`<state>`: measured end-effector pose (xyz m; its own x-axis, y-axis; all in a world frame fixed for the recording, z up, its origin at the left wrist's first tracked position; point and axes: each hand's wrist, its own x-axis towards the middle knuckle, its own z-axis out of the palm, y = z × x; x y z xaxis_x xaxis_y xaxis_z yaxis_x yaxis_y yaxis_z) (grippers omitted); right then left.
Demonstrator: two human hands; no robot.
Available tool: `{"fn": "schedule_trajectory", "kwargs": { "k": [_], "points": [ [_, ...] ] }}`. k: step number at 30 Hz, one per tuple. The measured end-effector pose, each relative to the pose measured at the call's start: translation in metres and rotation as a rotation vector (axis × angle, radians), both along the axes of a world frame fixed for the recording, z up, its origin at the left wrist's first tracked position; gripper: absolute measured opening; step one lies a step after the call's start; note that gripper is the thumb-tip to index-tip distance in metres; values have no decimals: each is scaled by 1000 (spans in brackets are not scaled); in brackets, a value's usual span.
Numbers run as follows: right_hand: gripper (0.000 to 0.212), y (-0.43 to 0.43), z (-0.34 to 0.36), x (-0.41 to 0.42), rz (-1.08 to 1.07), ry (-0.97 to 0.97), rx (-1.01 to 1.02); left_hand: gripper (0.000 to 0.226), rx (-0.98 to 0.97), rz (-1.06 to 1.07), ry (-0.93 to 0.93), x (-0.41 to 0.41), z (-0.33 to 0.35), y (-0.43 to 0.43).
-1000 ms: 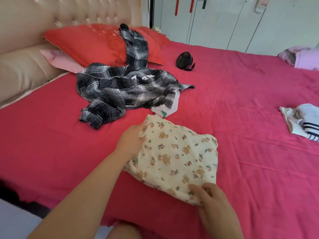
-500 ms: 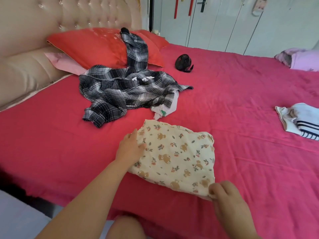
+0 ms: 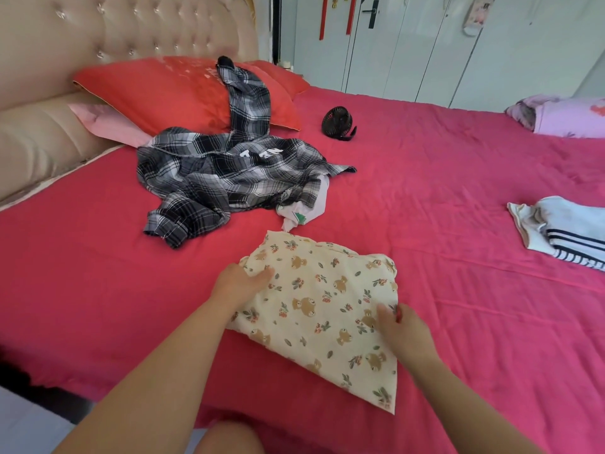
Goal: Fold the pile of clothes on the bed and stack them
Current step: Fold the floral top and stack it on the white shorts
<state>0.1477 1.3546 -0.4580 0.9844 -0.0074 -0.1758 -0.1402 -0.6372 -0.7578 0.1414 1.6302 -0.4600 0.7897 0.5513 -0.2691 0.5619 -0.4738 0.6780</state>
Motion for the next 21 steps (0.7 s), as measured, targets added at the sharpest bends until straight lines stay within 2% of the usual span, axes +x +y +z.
{"fn": "schedule_trajectory", "kwargs": {
  "k": [2, 6, 8, 14, 21],
  "points": [
    [33, 9, -6, 8, 20, -13, -16, 58, 13, -45, -90, 0, -5, -6],
    [60, 17, -16, 10, 63, -101, -172, 80, 71, -116, -288, -11, -13, -23],
    [67, 15, -20, 8, 98, -136, -236, 79, 150, -221, -322, -14, -16, -27],
    [57, 9, -20, 11, 215, -181, -299, 72, 116, -338, -325, -15, -15, -24],
    [55, -33, 8, 20, 176, -292, -428, 71, -16, -351, -427, -17, 1, -50]
  ]
}}
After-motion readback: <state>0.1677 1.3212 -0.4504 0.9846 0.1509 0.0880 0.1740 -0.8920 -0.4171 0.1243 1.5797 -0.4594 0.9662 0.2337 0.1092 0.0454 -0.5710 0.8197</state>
